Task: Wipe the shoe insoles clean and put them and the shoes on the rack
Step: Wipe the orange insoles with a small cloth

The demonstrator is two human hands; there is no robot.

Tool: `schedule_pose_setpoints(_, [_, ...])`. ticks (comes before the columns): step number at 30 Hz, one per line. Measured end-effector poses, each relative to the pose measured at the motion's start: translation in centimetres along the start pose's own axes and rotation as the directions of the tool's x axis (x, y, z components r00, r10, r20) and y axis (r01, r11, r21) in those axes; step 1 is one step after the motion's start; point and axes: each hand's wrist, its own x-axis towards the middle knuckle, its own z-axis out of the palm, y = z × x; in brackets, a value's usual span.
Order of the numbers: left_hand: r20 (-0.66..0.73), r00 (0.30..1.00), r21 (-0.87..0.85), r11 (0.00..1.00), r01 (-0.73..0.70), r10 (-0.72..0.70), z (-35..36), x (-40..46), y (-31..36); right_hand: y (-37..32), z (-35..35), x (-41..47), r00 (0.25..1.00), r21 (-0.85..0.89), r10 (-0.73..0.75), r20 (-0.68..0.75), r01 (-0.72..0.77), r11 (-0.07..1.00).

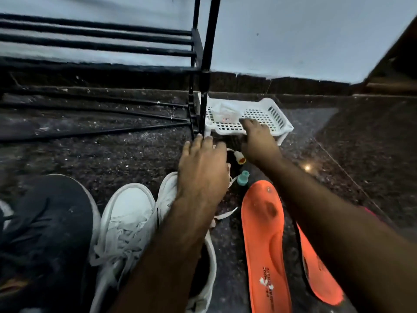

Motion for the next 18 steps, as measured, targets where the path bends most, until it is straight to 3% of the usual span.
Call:
schedule_pose_setpoints(5, [0.020, 1.000, -0.045, 0.999, 0.016, -0.015, 1.0, 0.5, -0.3, 0.5, 1.9, 0.9, 0.988, -0.080, 0.037, 0.148, -0.026, 0.996])
schedule_pose_setpoints(11, [0.018, 0.999, -0.066, 0.997, 0.045, -0.044, 0.4, -0.1, -0.7, 0.6, 1.5, -3.1, 0.998, -0.065, 0.001, -0.066, -0.005, 0.998])
schedule_pose_setpoints(18, [0.137, 0.990, -0.049, 0.999, 0.003, 0.003, -0.1, -1.8, 1.6, 0.7, -0.2, -6.5, 0.983, -0.128, 0.037, -0.181, -0.061, 0.990])
